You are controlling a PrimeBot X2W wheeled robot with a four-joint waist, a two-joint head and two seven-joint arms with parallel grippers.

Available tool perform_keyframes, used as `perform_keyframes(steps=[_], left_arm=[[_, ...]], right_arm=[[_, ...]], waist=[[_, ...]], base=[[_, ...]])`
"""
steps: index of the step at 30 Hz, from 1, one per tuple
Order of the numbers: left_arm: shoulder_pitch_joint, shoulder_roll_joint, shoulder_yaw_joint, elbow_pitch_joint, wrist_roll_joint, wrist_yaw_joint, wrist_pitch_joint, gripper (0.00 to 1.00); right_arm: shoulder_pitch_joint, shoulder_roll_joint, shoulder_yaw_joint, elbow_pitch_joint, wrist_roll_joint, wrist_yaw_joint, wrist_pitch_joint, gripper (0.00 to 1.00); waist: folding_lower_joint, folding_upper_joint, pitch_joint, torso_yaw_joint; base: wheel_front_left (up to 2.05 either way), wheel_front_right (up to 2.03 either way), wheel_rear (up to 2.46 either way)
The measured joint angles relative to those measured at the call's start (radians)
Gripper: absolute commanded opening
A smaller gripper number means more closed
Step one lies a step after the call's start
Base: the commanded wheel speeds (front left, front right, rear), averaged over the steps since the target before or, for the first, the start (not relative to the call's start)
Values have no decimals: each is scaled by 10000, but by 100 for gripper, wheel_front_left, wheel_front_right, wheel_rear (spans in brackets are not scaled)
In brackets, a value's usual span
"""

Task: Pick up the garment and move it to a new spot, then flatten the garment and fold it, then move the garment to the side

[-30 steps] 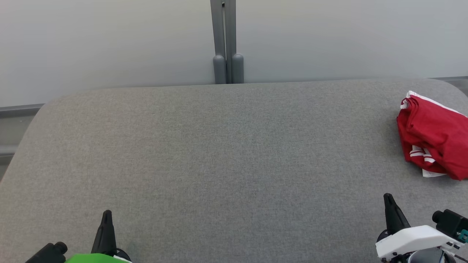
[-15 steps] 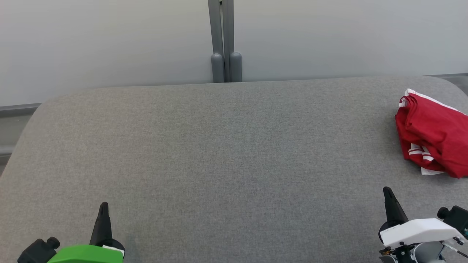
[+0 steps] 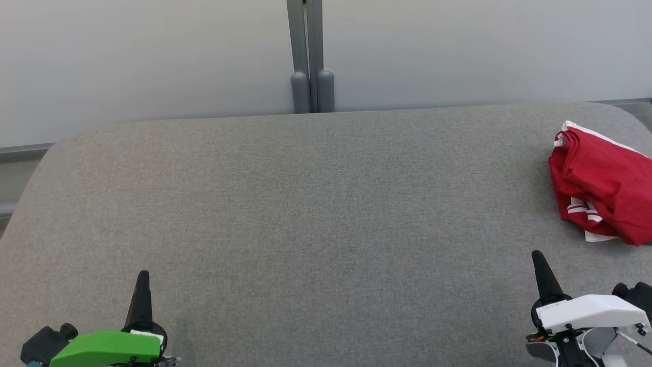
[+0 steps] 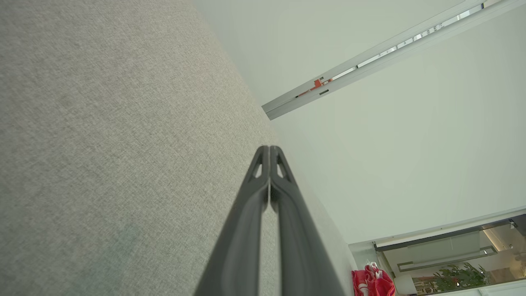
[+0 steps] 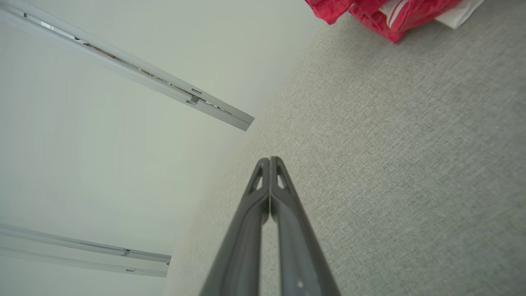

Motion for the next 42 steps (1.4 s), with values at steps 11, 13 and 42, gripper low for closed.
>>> perform_keyframes(steps=[11,13,42], left_arm=[[-217,4,107,17,-1101,-33,276,0],[-262,4,125,23,-1256,-36,326,0],[-780,13,295,65,-3611,-58,928,0]], right_arm=[[-190,6,-35,-35,1279,-2,267,0],[-247,8,-40,-40,1501,-4,337,0],[-663,23,-102,-104,4307,-6,926,0]], waist=[[0,0,48,-52],[0,0,57,-61],[0,0,181,-196]], base=[[0,0,0],[0,0,0],[0,0,0]])
